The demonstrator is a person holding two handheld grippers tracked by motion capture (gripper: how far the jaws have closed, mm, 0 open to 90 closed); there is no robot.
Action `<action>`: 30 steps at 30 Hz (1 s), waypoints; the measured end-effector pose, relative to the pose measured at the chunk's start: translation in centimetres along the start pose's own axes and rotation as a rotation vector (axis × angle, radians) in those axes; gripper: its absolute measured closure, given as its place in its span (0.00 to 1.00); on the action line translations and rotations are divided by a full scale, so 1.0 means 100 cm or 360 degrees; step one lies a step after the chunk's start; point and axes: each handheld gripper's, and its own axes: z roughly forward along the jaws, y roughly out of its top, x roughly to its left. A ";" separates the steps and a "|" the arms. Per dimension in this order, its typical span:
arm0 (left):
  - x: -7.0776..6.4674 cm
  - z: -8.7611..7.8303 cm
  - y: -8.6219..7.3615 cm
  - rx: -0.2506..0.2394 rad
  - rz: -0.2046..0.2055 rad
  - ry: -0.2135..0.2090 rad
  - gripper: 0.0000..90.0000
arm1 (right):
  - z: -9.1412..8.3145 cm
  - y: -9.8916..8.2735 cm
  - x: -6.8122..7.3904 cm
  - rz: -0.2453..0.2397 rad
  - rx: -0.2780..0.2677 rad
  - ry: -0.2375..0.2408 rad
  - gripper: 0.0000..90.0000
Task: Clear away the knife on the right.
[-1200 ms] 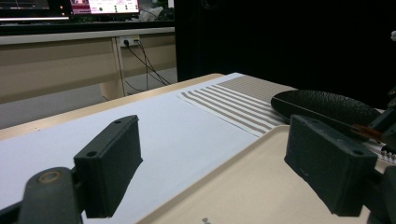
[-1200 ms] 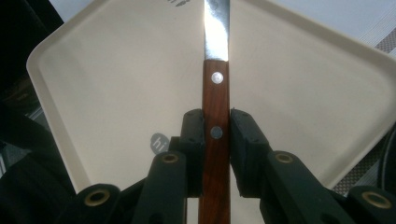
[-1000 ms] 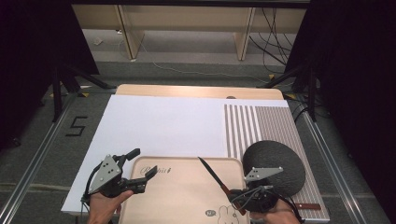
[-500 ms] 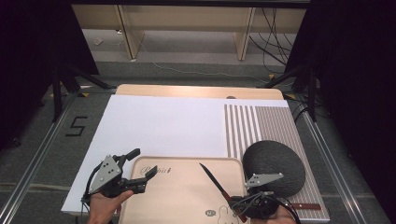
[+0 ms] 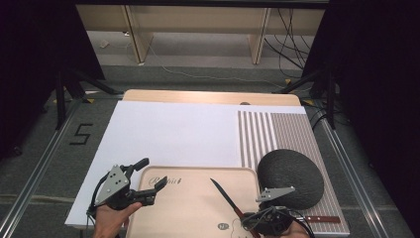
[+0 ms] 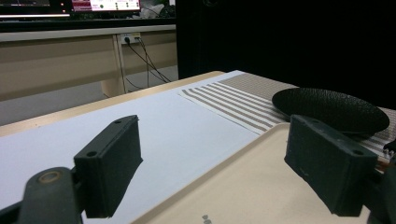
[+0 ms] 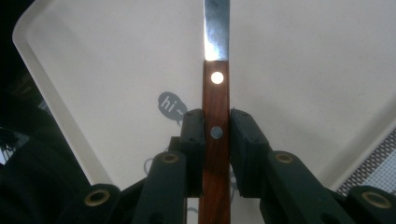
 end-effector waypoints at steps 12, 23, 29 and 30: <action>0.000 0.000 0.000 0.0000 0.0003 -0.0001 0.19 | 0.012 -0.002 0.000 -0.0022 0.0128 -0.0095 0.85; -0.001 0.000 0.000 0.0001 0.0005 0.0000 0.19 | 0.010 0.004 0.003 0.0031 0.0099 -0.0060 0.45; 0.000 0.000 0.000 -0.0003 0.0002 0.0000 0.19 | -0.004 0.012 0.009 0.0039 -0.0119 0.0244 0.21; 0.000 0.000 0.000 -0.0003 0.0002 0.0000 0.19 | -0.004 0.012 0.009 0.0039 -0.0119 0.0244 0.21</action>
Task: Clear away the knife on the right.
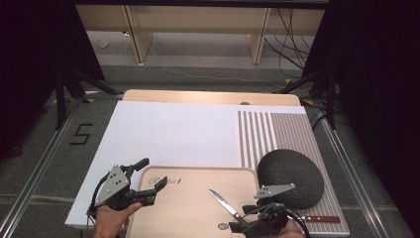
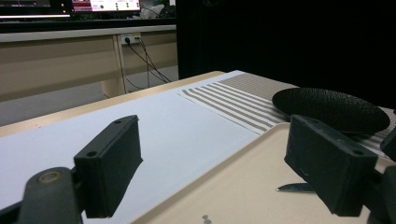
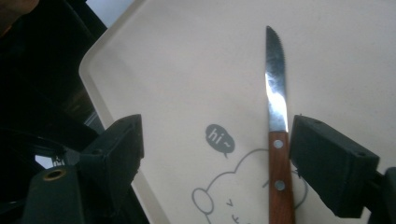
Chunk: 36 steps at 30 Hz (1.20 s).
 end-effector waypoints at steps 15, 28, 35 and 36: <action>-0.001 0.000 0.000 -0.0005 0.0005 -0.0020 0.19 | 0.021 0.009 0.006 -0.0059 0.0147 -0.0044 0.47; -0.002 0.001 0.000 0.0003 0.0019 -0.0028 0.19 | 0.040 0.011 0.003 -0.0170 0.0330 -0.0291 0.83; -0.002 0.001 0.000 0.0009 0.0024 -0.0026 0.19 | 0.046 0.015 0.005 -0.0225 0.0347 -0.0382 0.94; -0.002 0.001 0.000 0.0008 0.0024 -0.0026 0.19 | 0.047 0.015 0.005 -0.0236 0.0359 -0.0404 0.95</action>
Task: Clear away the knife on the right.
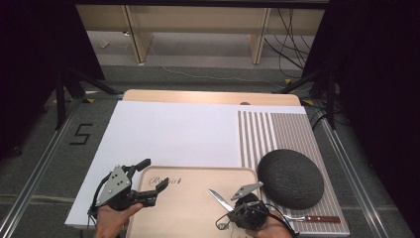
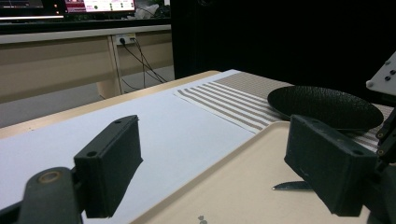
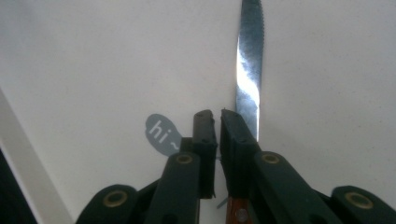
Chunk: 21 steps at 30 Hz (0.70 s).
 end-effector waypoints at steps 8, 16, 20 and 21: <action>0.000 0.000 0.000 0.0001 0.0004 -0.0001 0.19 | 0.002 0.002 -0.003 0.0019 0.0000 -0.0054 1.00; 0.000 0.000 0.000 0.0000 0.0005 -0.0003 0.19 | 0.000 0.001 -0.008 0.0057 0.0011 -0.0105 1.00; -0.001 0.000 0.000 -0.0002 -0.0003 -0.0003 0.19 | -0.002 0.000 -0.014 0.0089 0.0011 -0.0117 1.00; -0.001 0.000 0.000 -0.0002 -0.0004 -0.0004 0.19 | -0.002 -0.001 -0.016 0.0102 0.0015 -0.0135 1.00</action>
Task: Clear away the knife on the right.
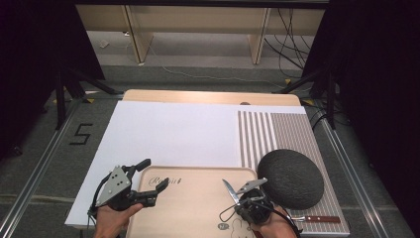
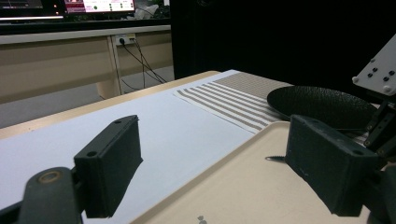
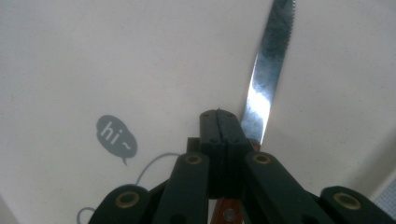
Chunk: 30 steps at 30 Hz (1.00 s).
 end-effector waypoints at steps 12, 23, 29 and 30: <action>0.000 0.000 0.000 -0.0002 -0.0004 0.0002 0.19 | -0.004 -0.004 -0.012 0.0077 0.0010 -0.0043 1.00; 0.000 0.000 0.000 -0.0003 -0.0001 0.0002 0.19 | -0.007 -0.007 -0.020 0.0100 0.0021 -0.0082 1.00; 0.000 0.000 0.000 -0.0002 -0.0002 0.0002 0.19 | -0.010 -0.008 -0.023 0.0101 0.0013 -0.0087 1.00; 0.000 0.000 0.000 -0.0002 -0.0002 0.0002 0.19 | -0.010 -0.008 -0.023 0.0101 0.0013 -0.0087 1.00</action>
